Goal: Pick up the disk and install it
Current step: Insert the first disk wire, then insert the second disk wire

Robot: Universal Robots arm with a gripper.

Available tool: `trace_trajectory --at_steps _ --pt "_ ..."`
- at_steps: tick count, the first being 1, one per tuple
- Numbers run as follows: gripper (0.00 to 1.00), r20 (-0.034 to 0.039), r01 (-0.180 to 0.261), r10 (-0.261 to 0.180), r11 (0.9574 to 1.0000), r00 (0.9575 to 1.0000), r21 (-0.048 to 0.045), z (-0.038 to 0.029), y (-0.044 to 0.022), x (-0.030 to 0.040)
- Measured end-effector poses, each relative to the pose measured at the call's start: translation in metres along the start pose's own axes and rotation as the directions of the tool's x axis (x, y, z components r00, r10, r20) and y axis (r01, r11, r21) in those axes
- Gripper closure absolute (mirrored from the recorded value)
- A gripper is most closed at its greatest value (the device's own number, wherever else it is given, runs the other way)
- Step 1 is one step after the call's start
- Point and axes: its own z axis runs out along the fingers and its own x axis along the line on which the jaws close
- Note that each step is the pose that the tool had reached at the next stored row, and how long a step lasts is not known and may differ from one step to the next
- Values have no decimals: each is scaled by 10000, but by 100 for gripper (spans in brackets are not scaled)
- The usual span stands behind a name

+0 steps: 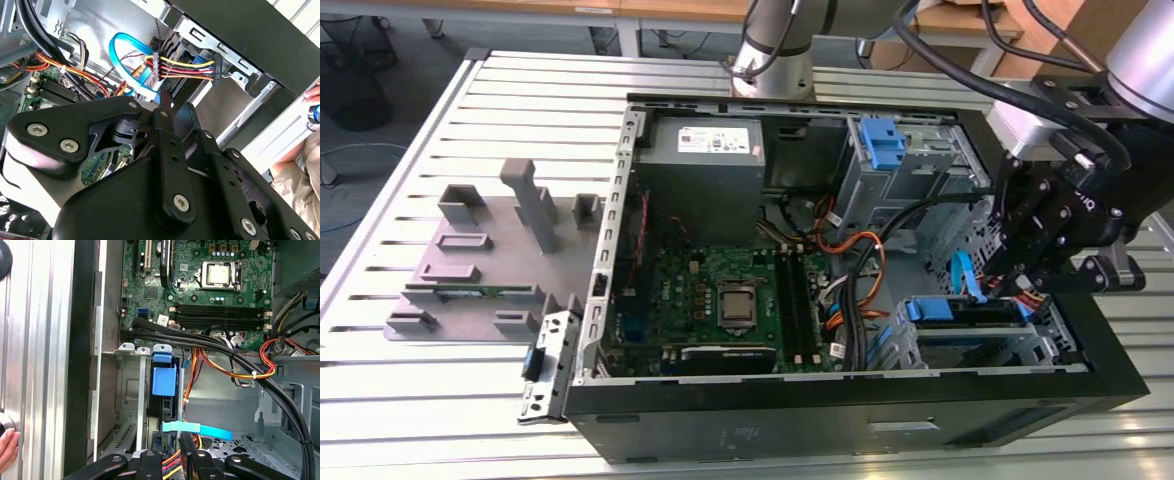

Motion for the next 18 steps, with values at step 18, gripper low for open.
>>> trace_trajectory --at_steps 18 --pt "71 22 1 -1 10000 10000 1 -32 -1 1"
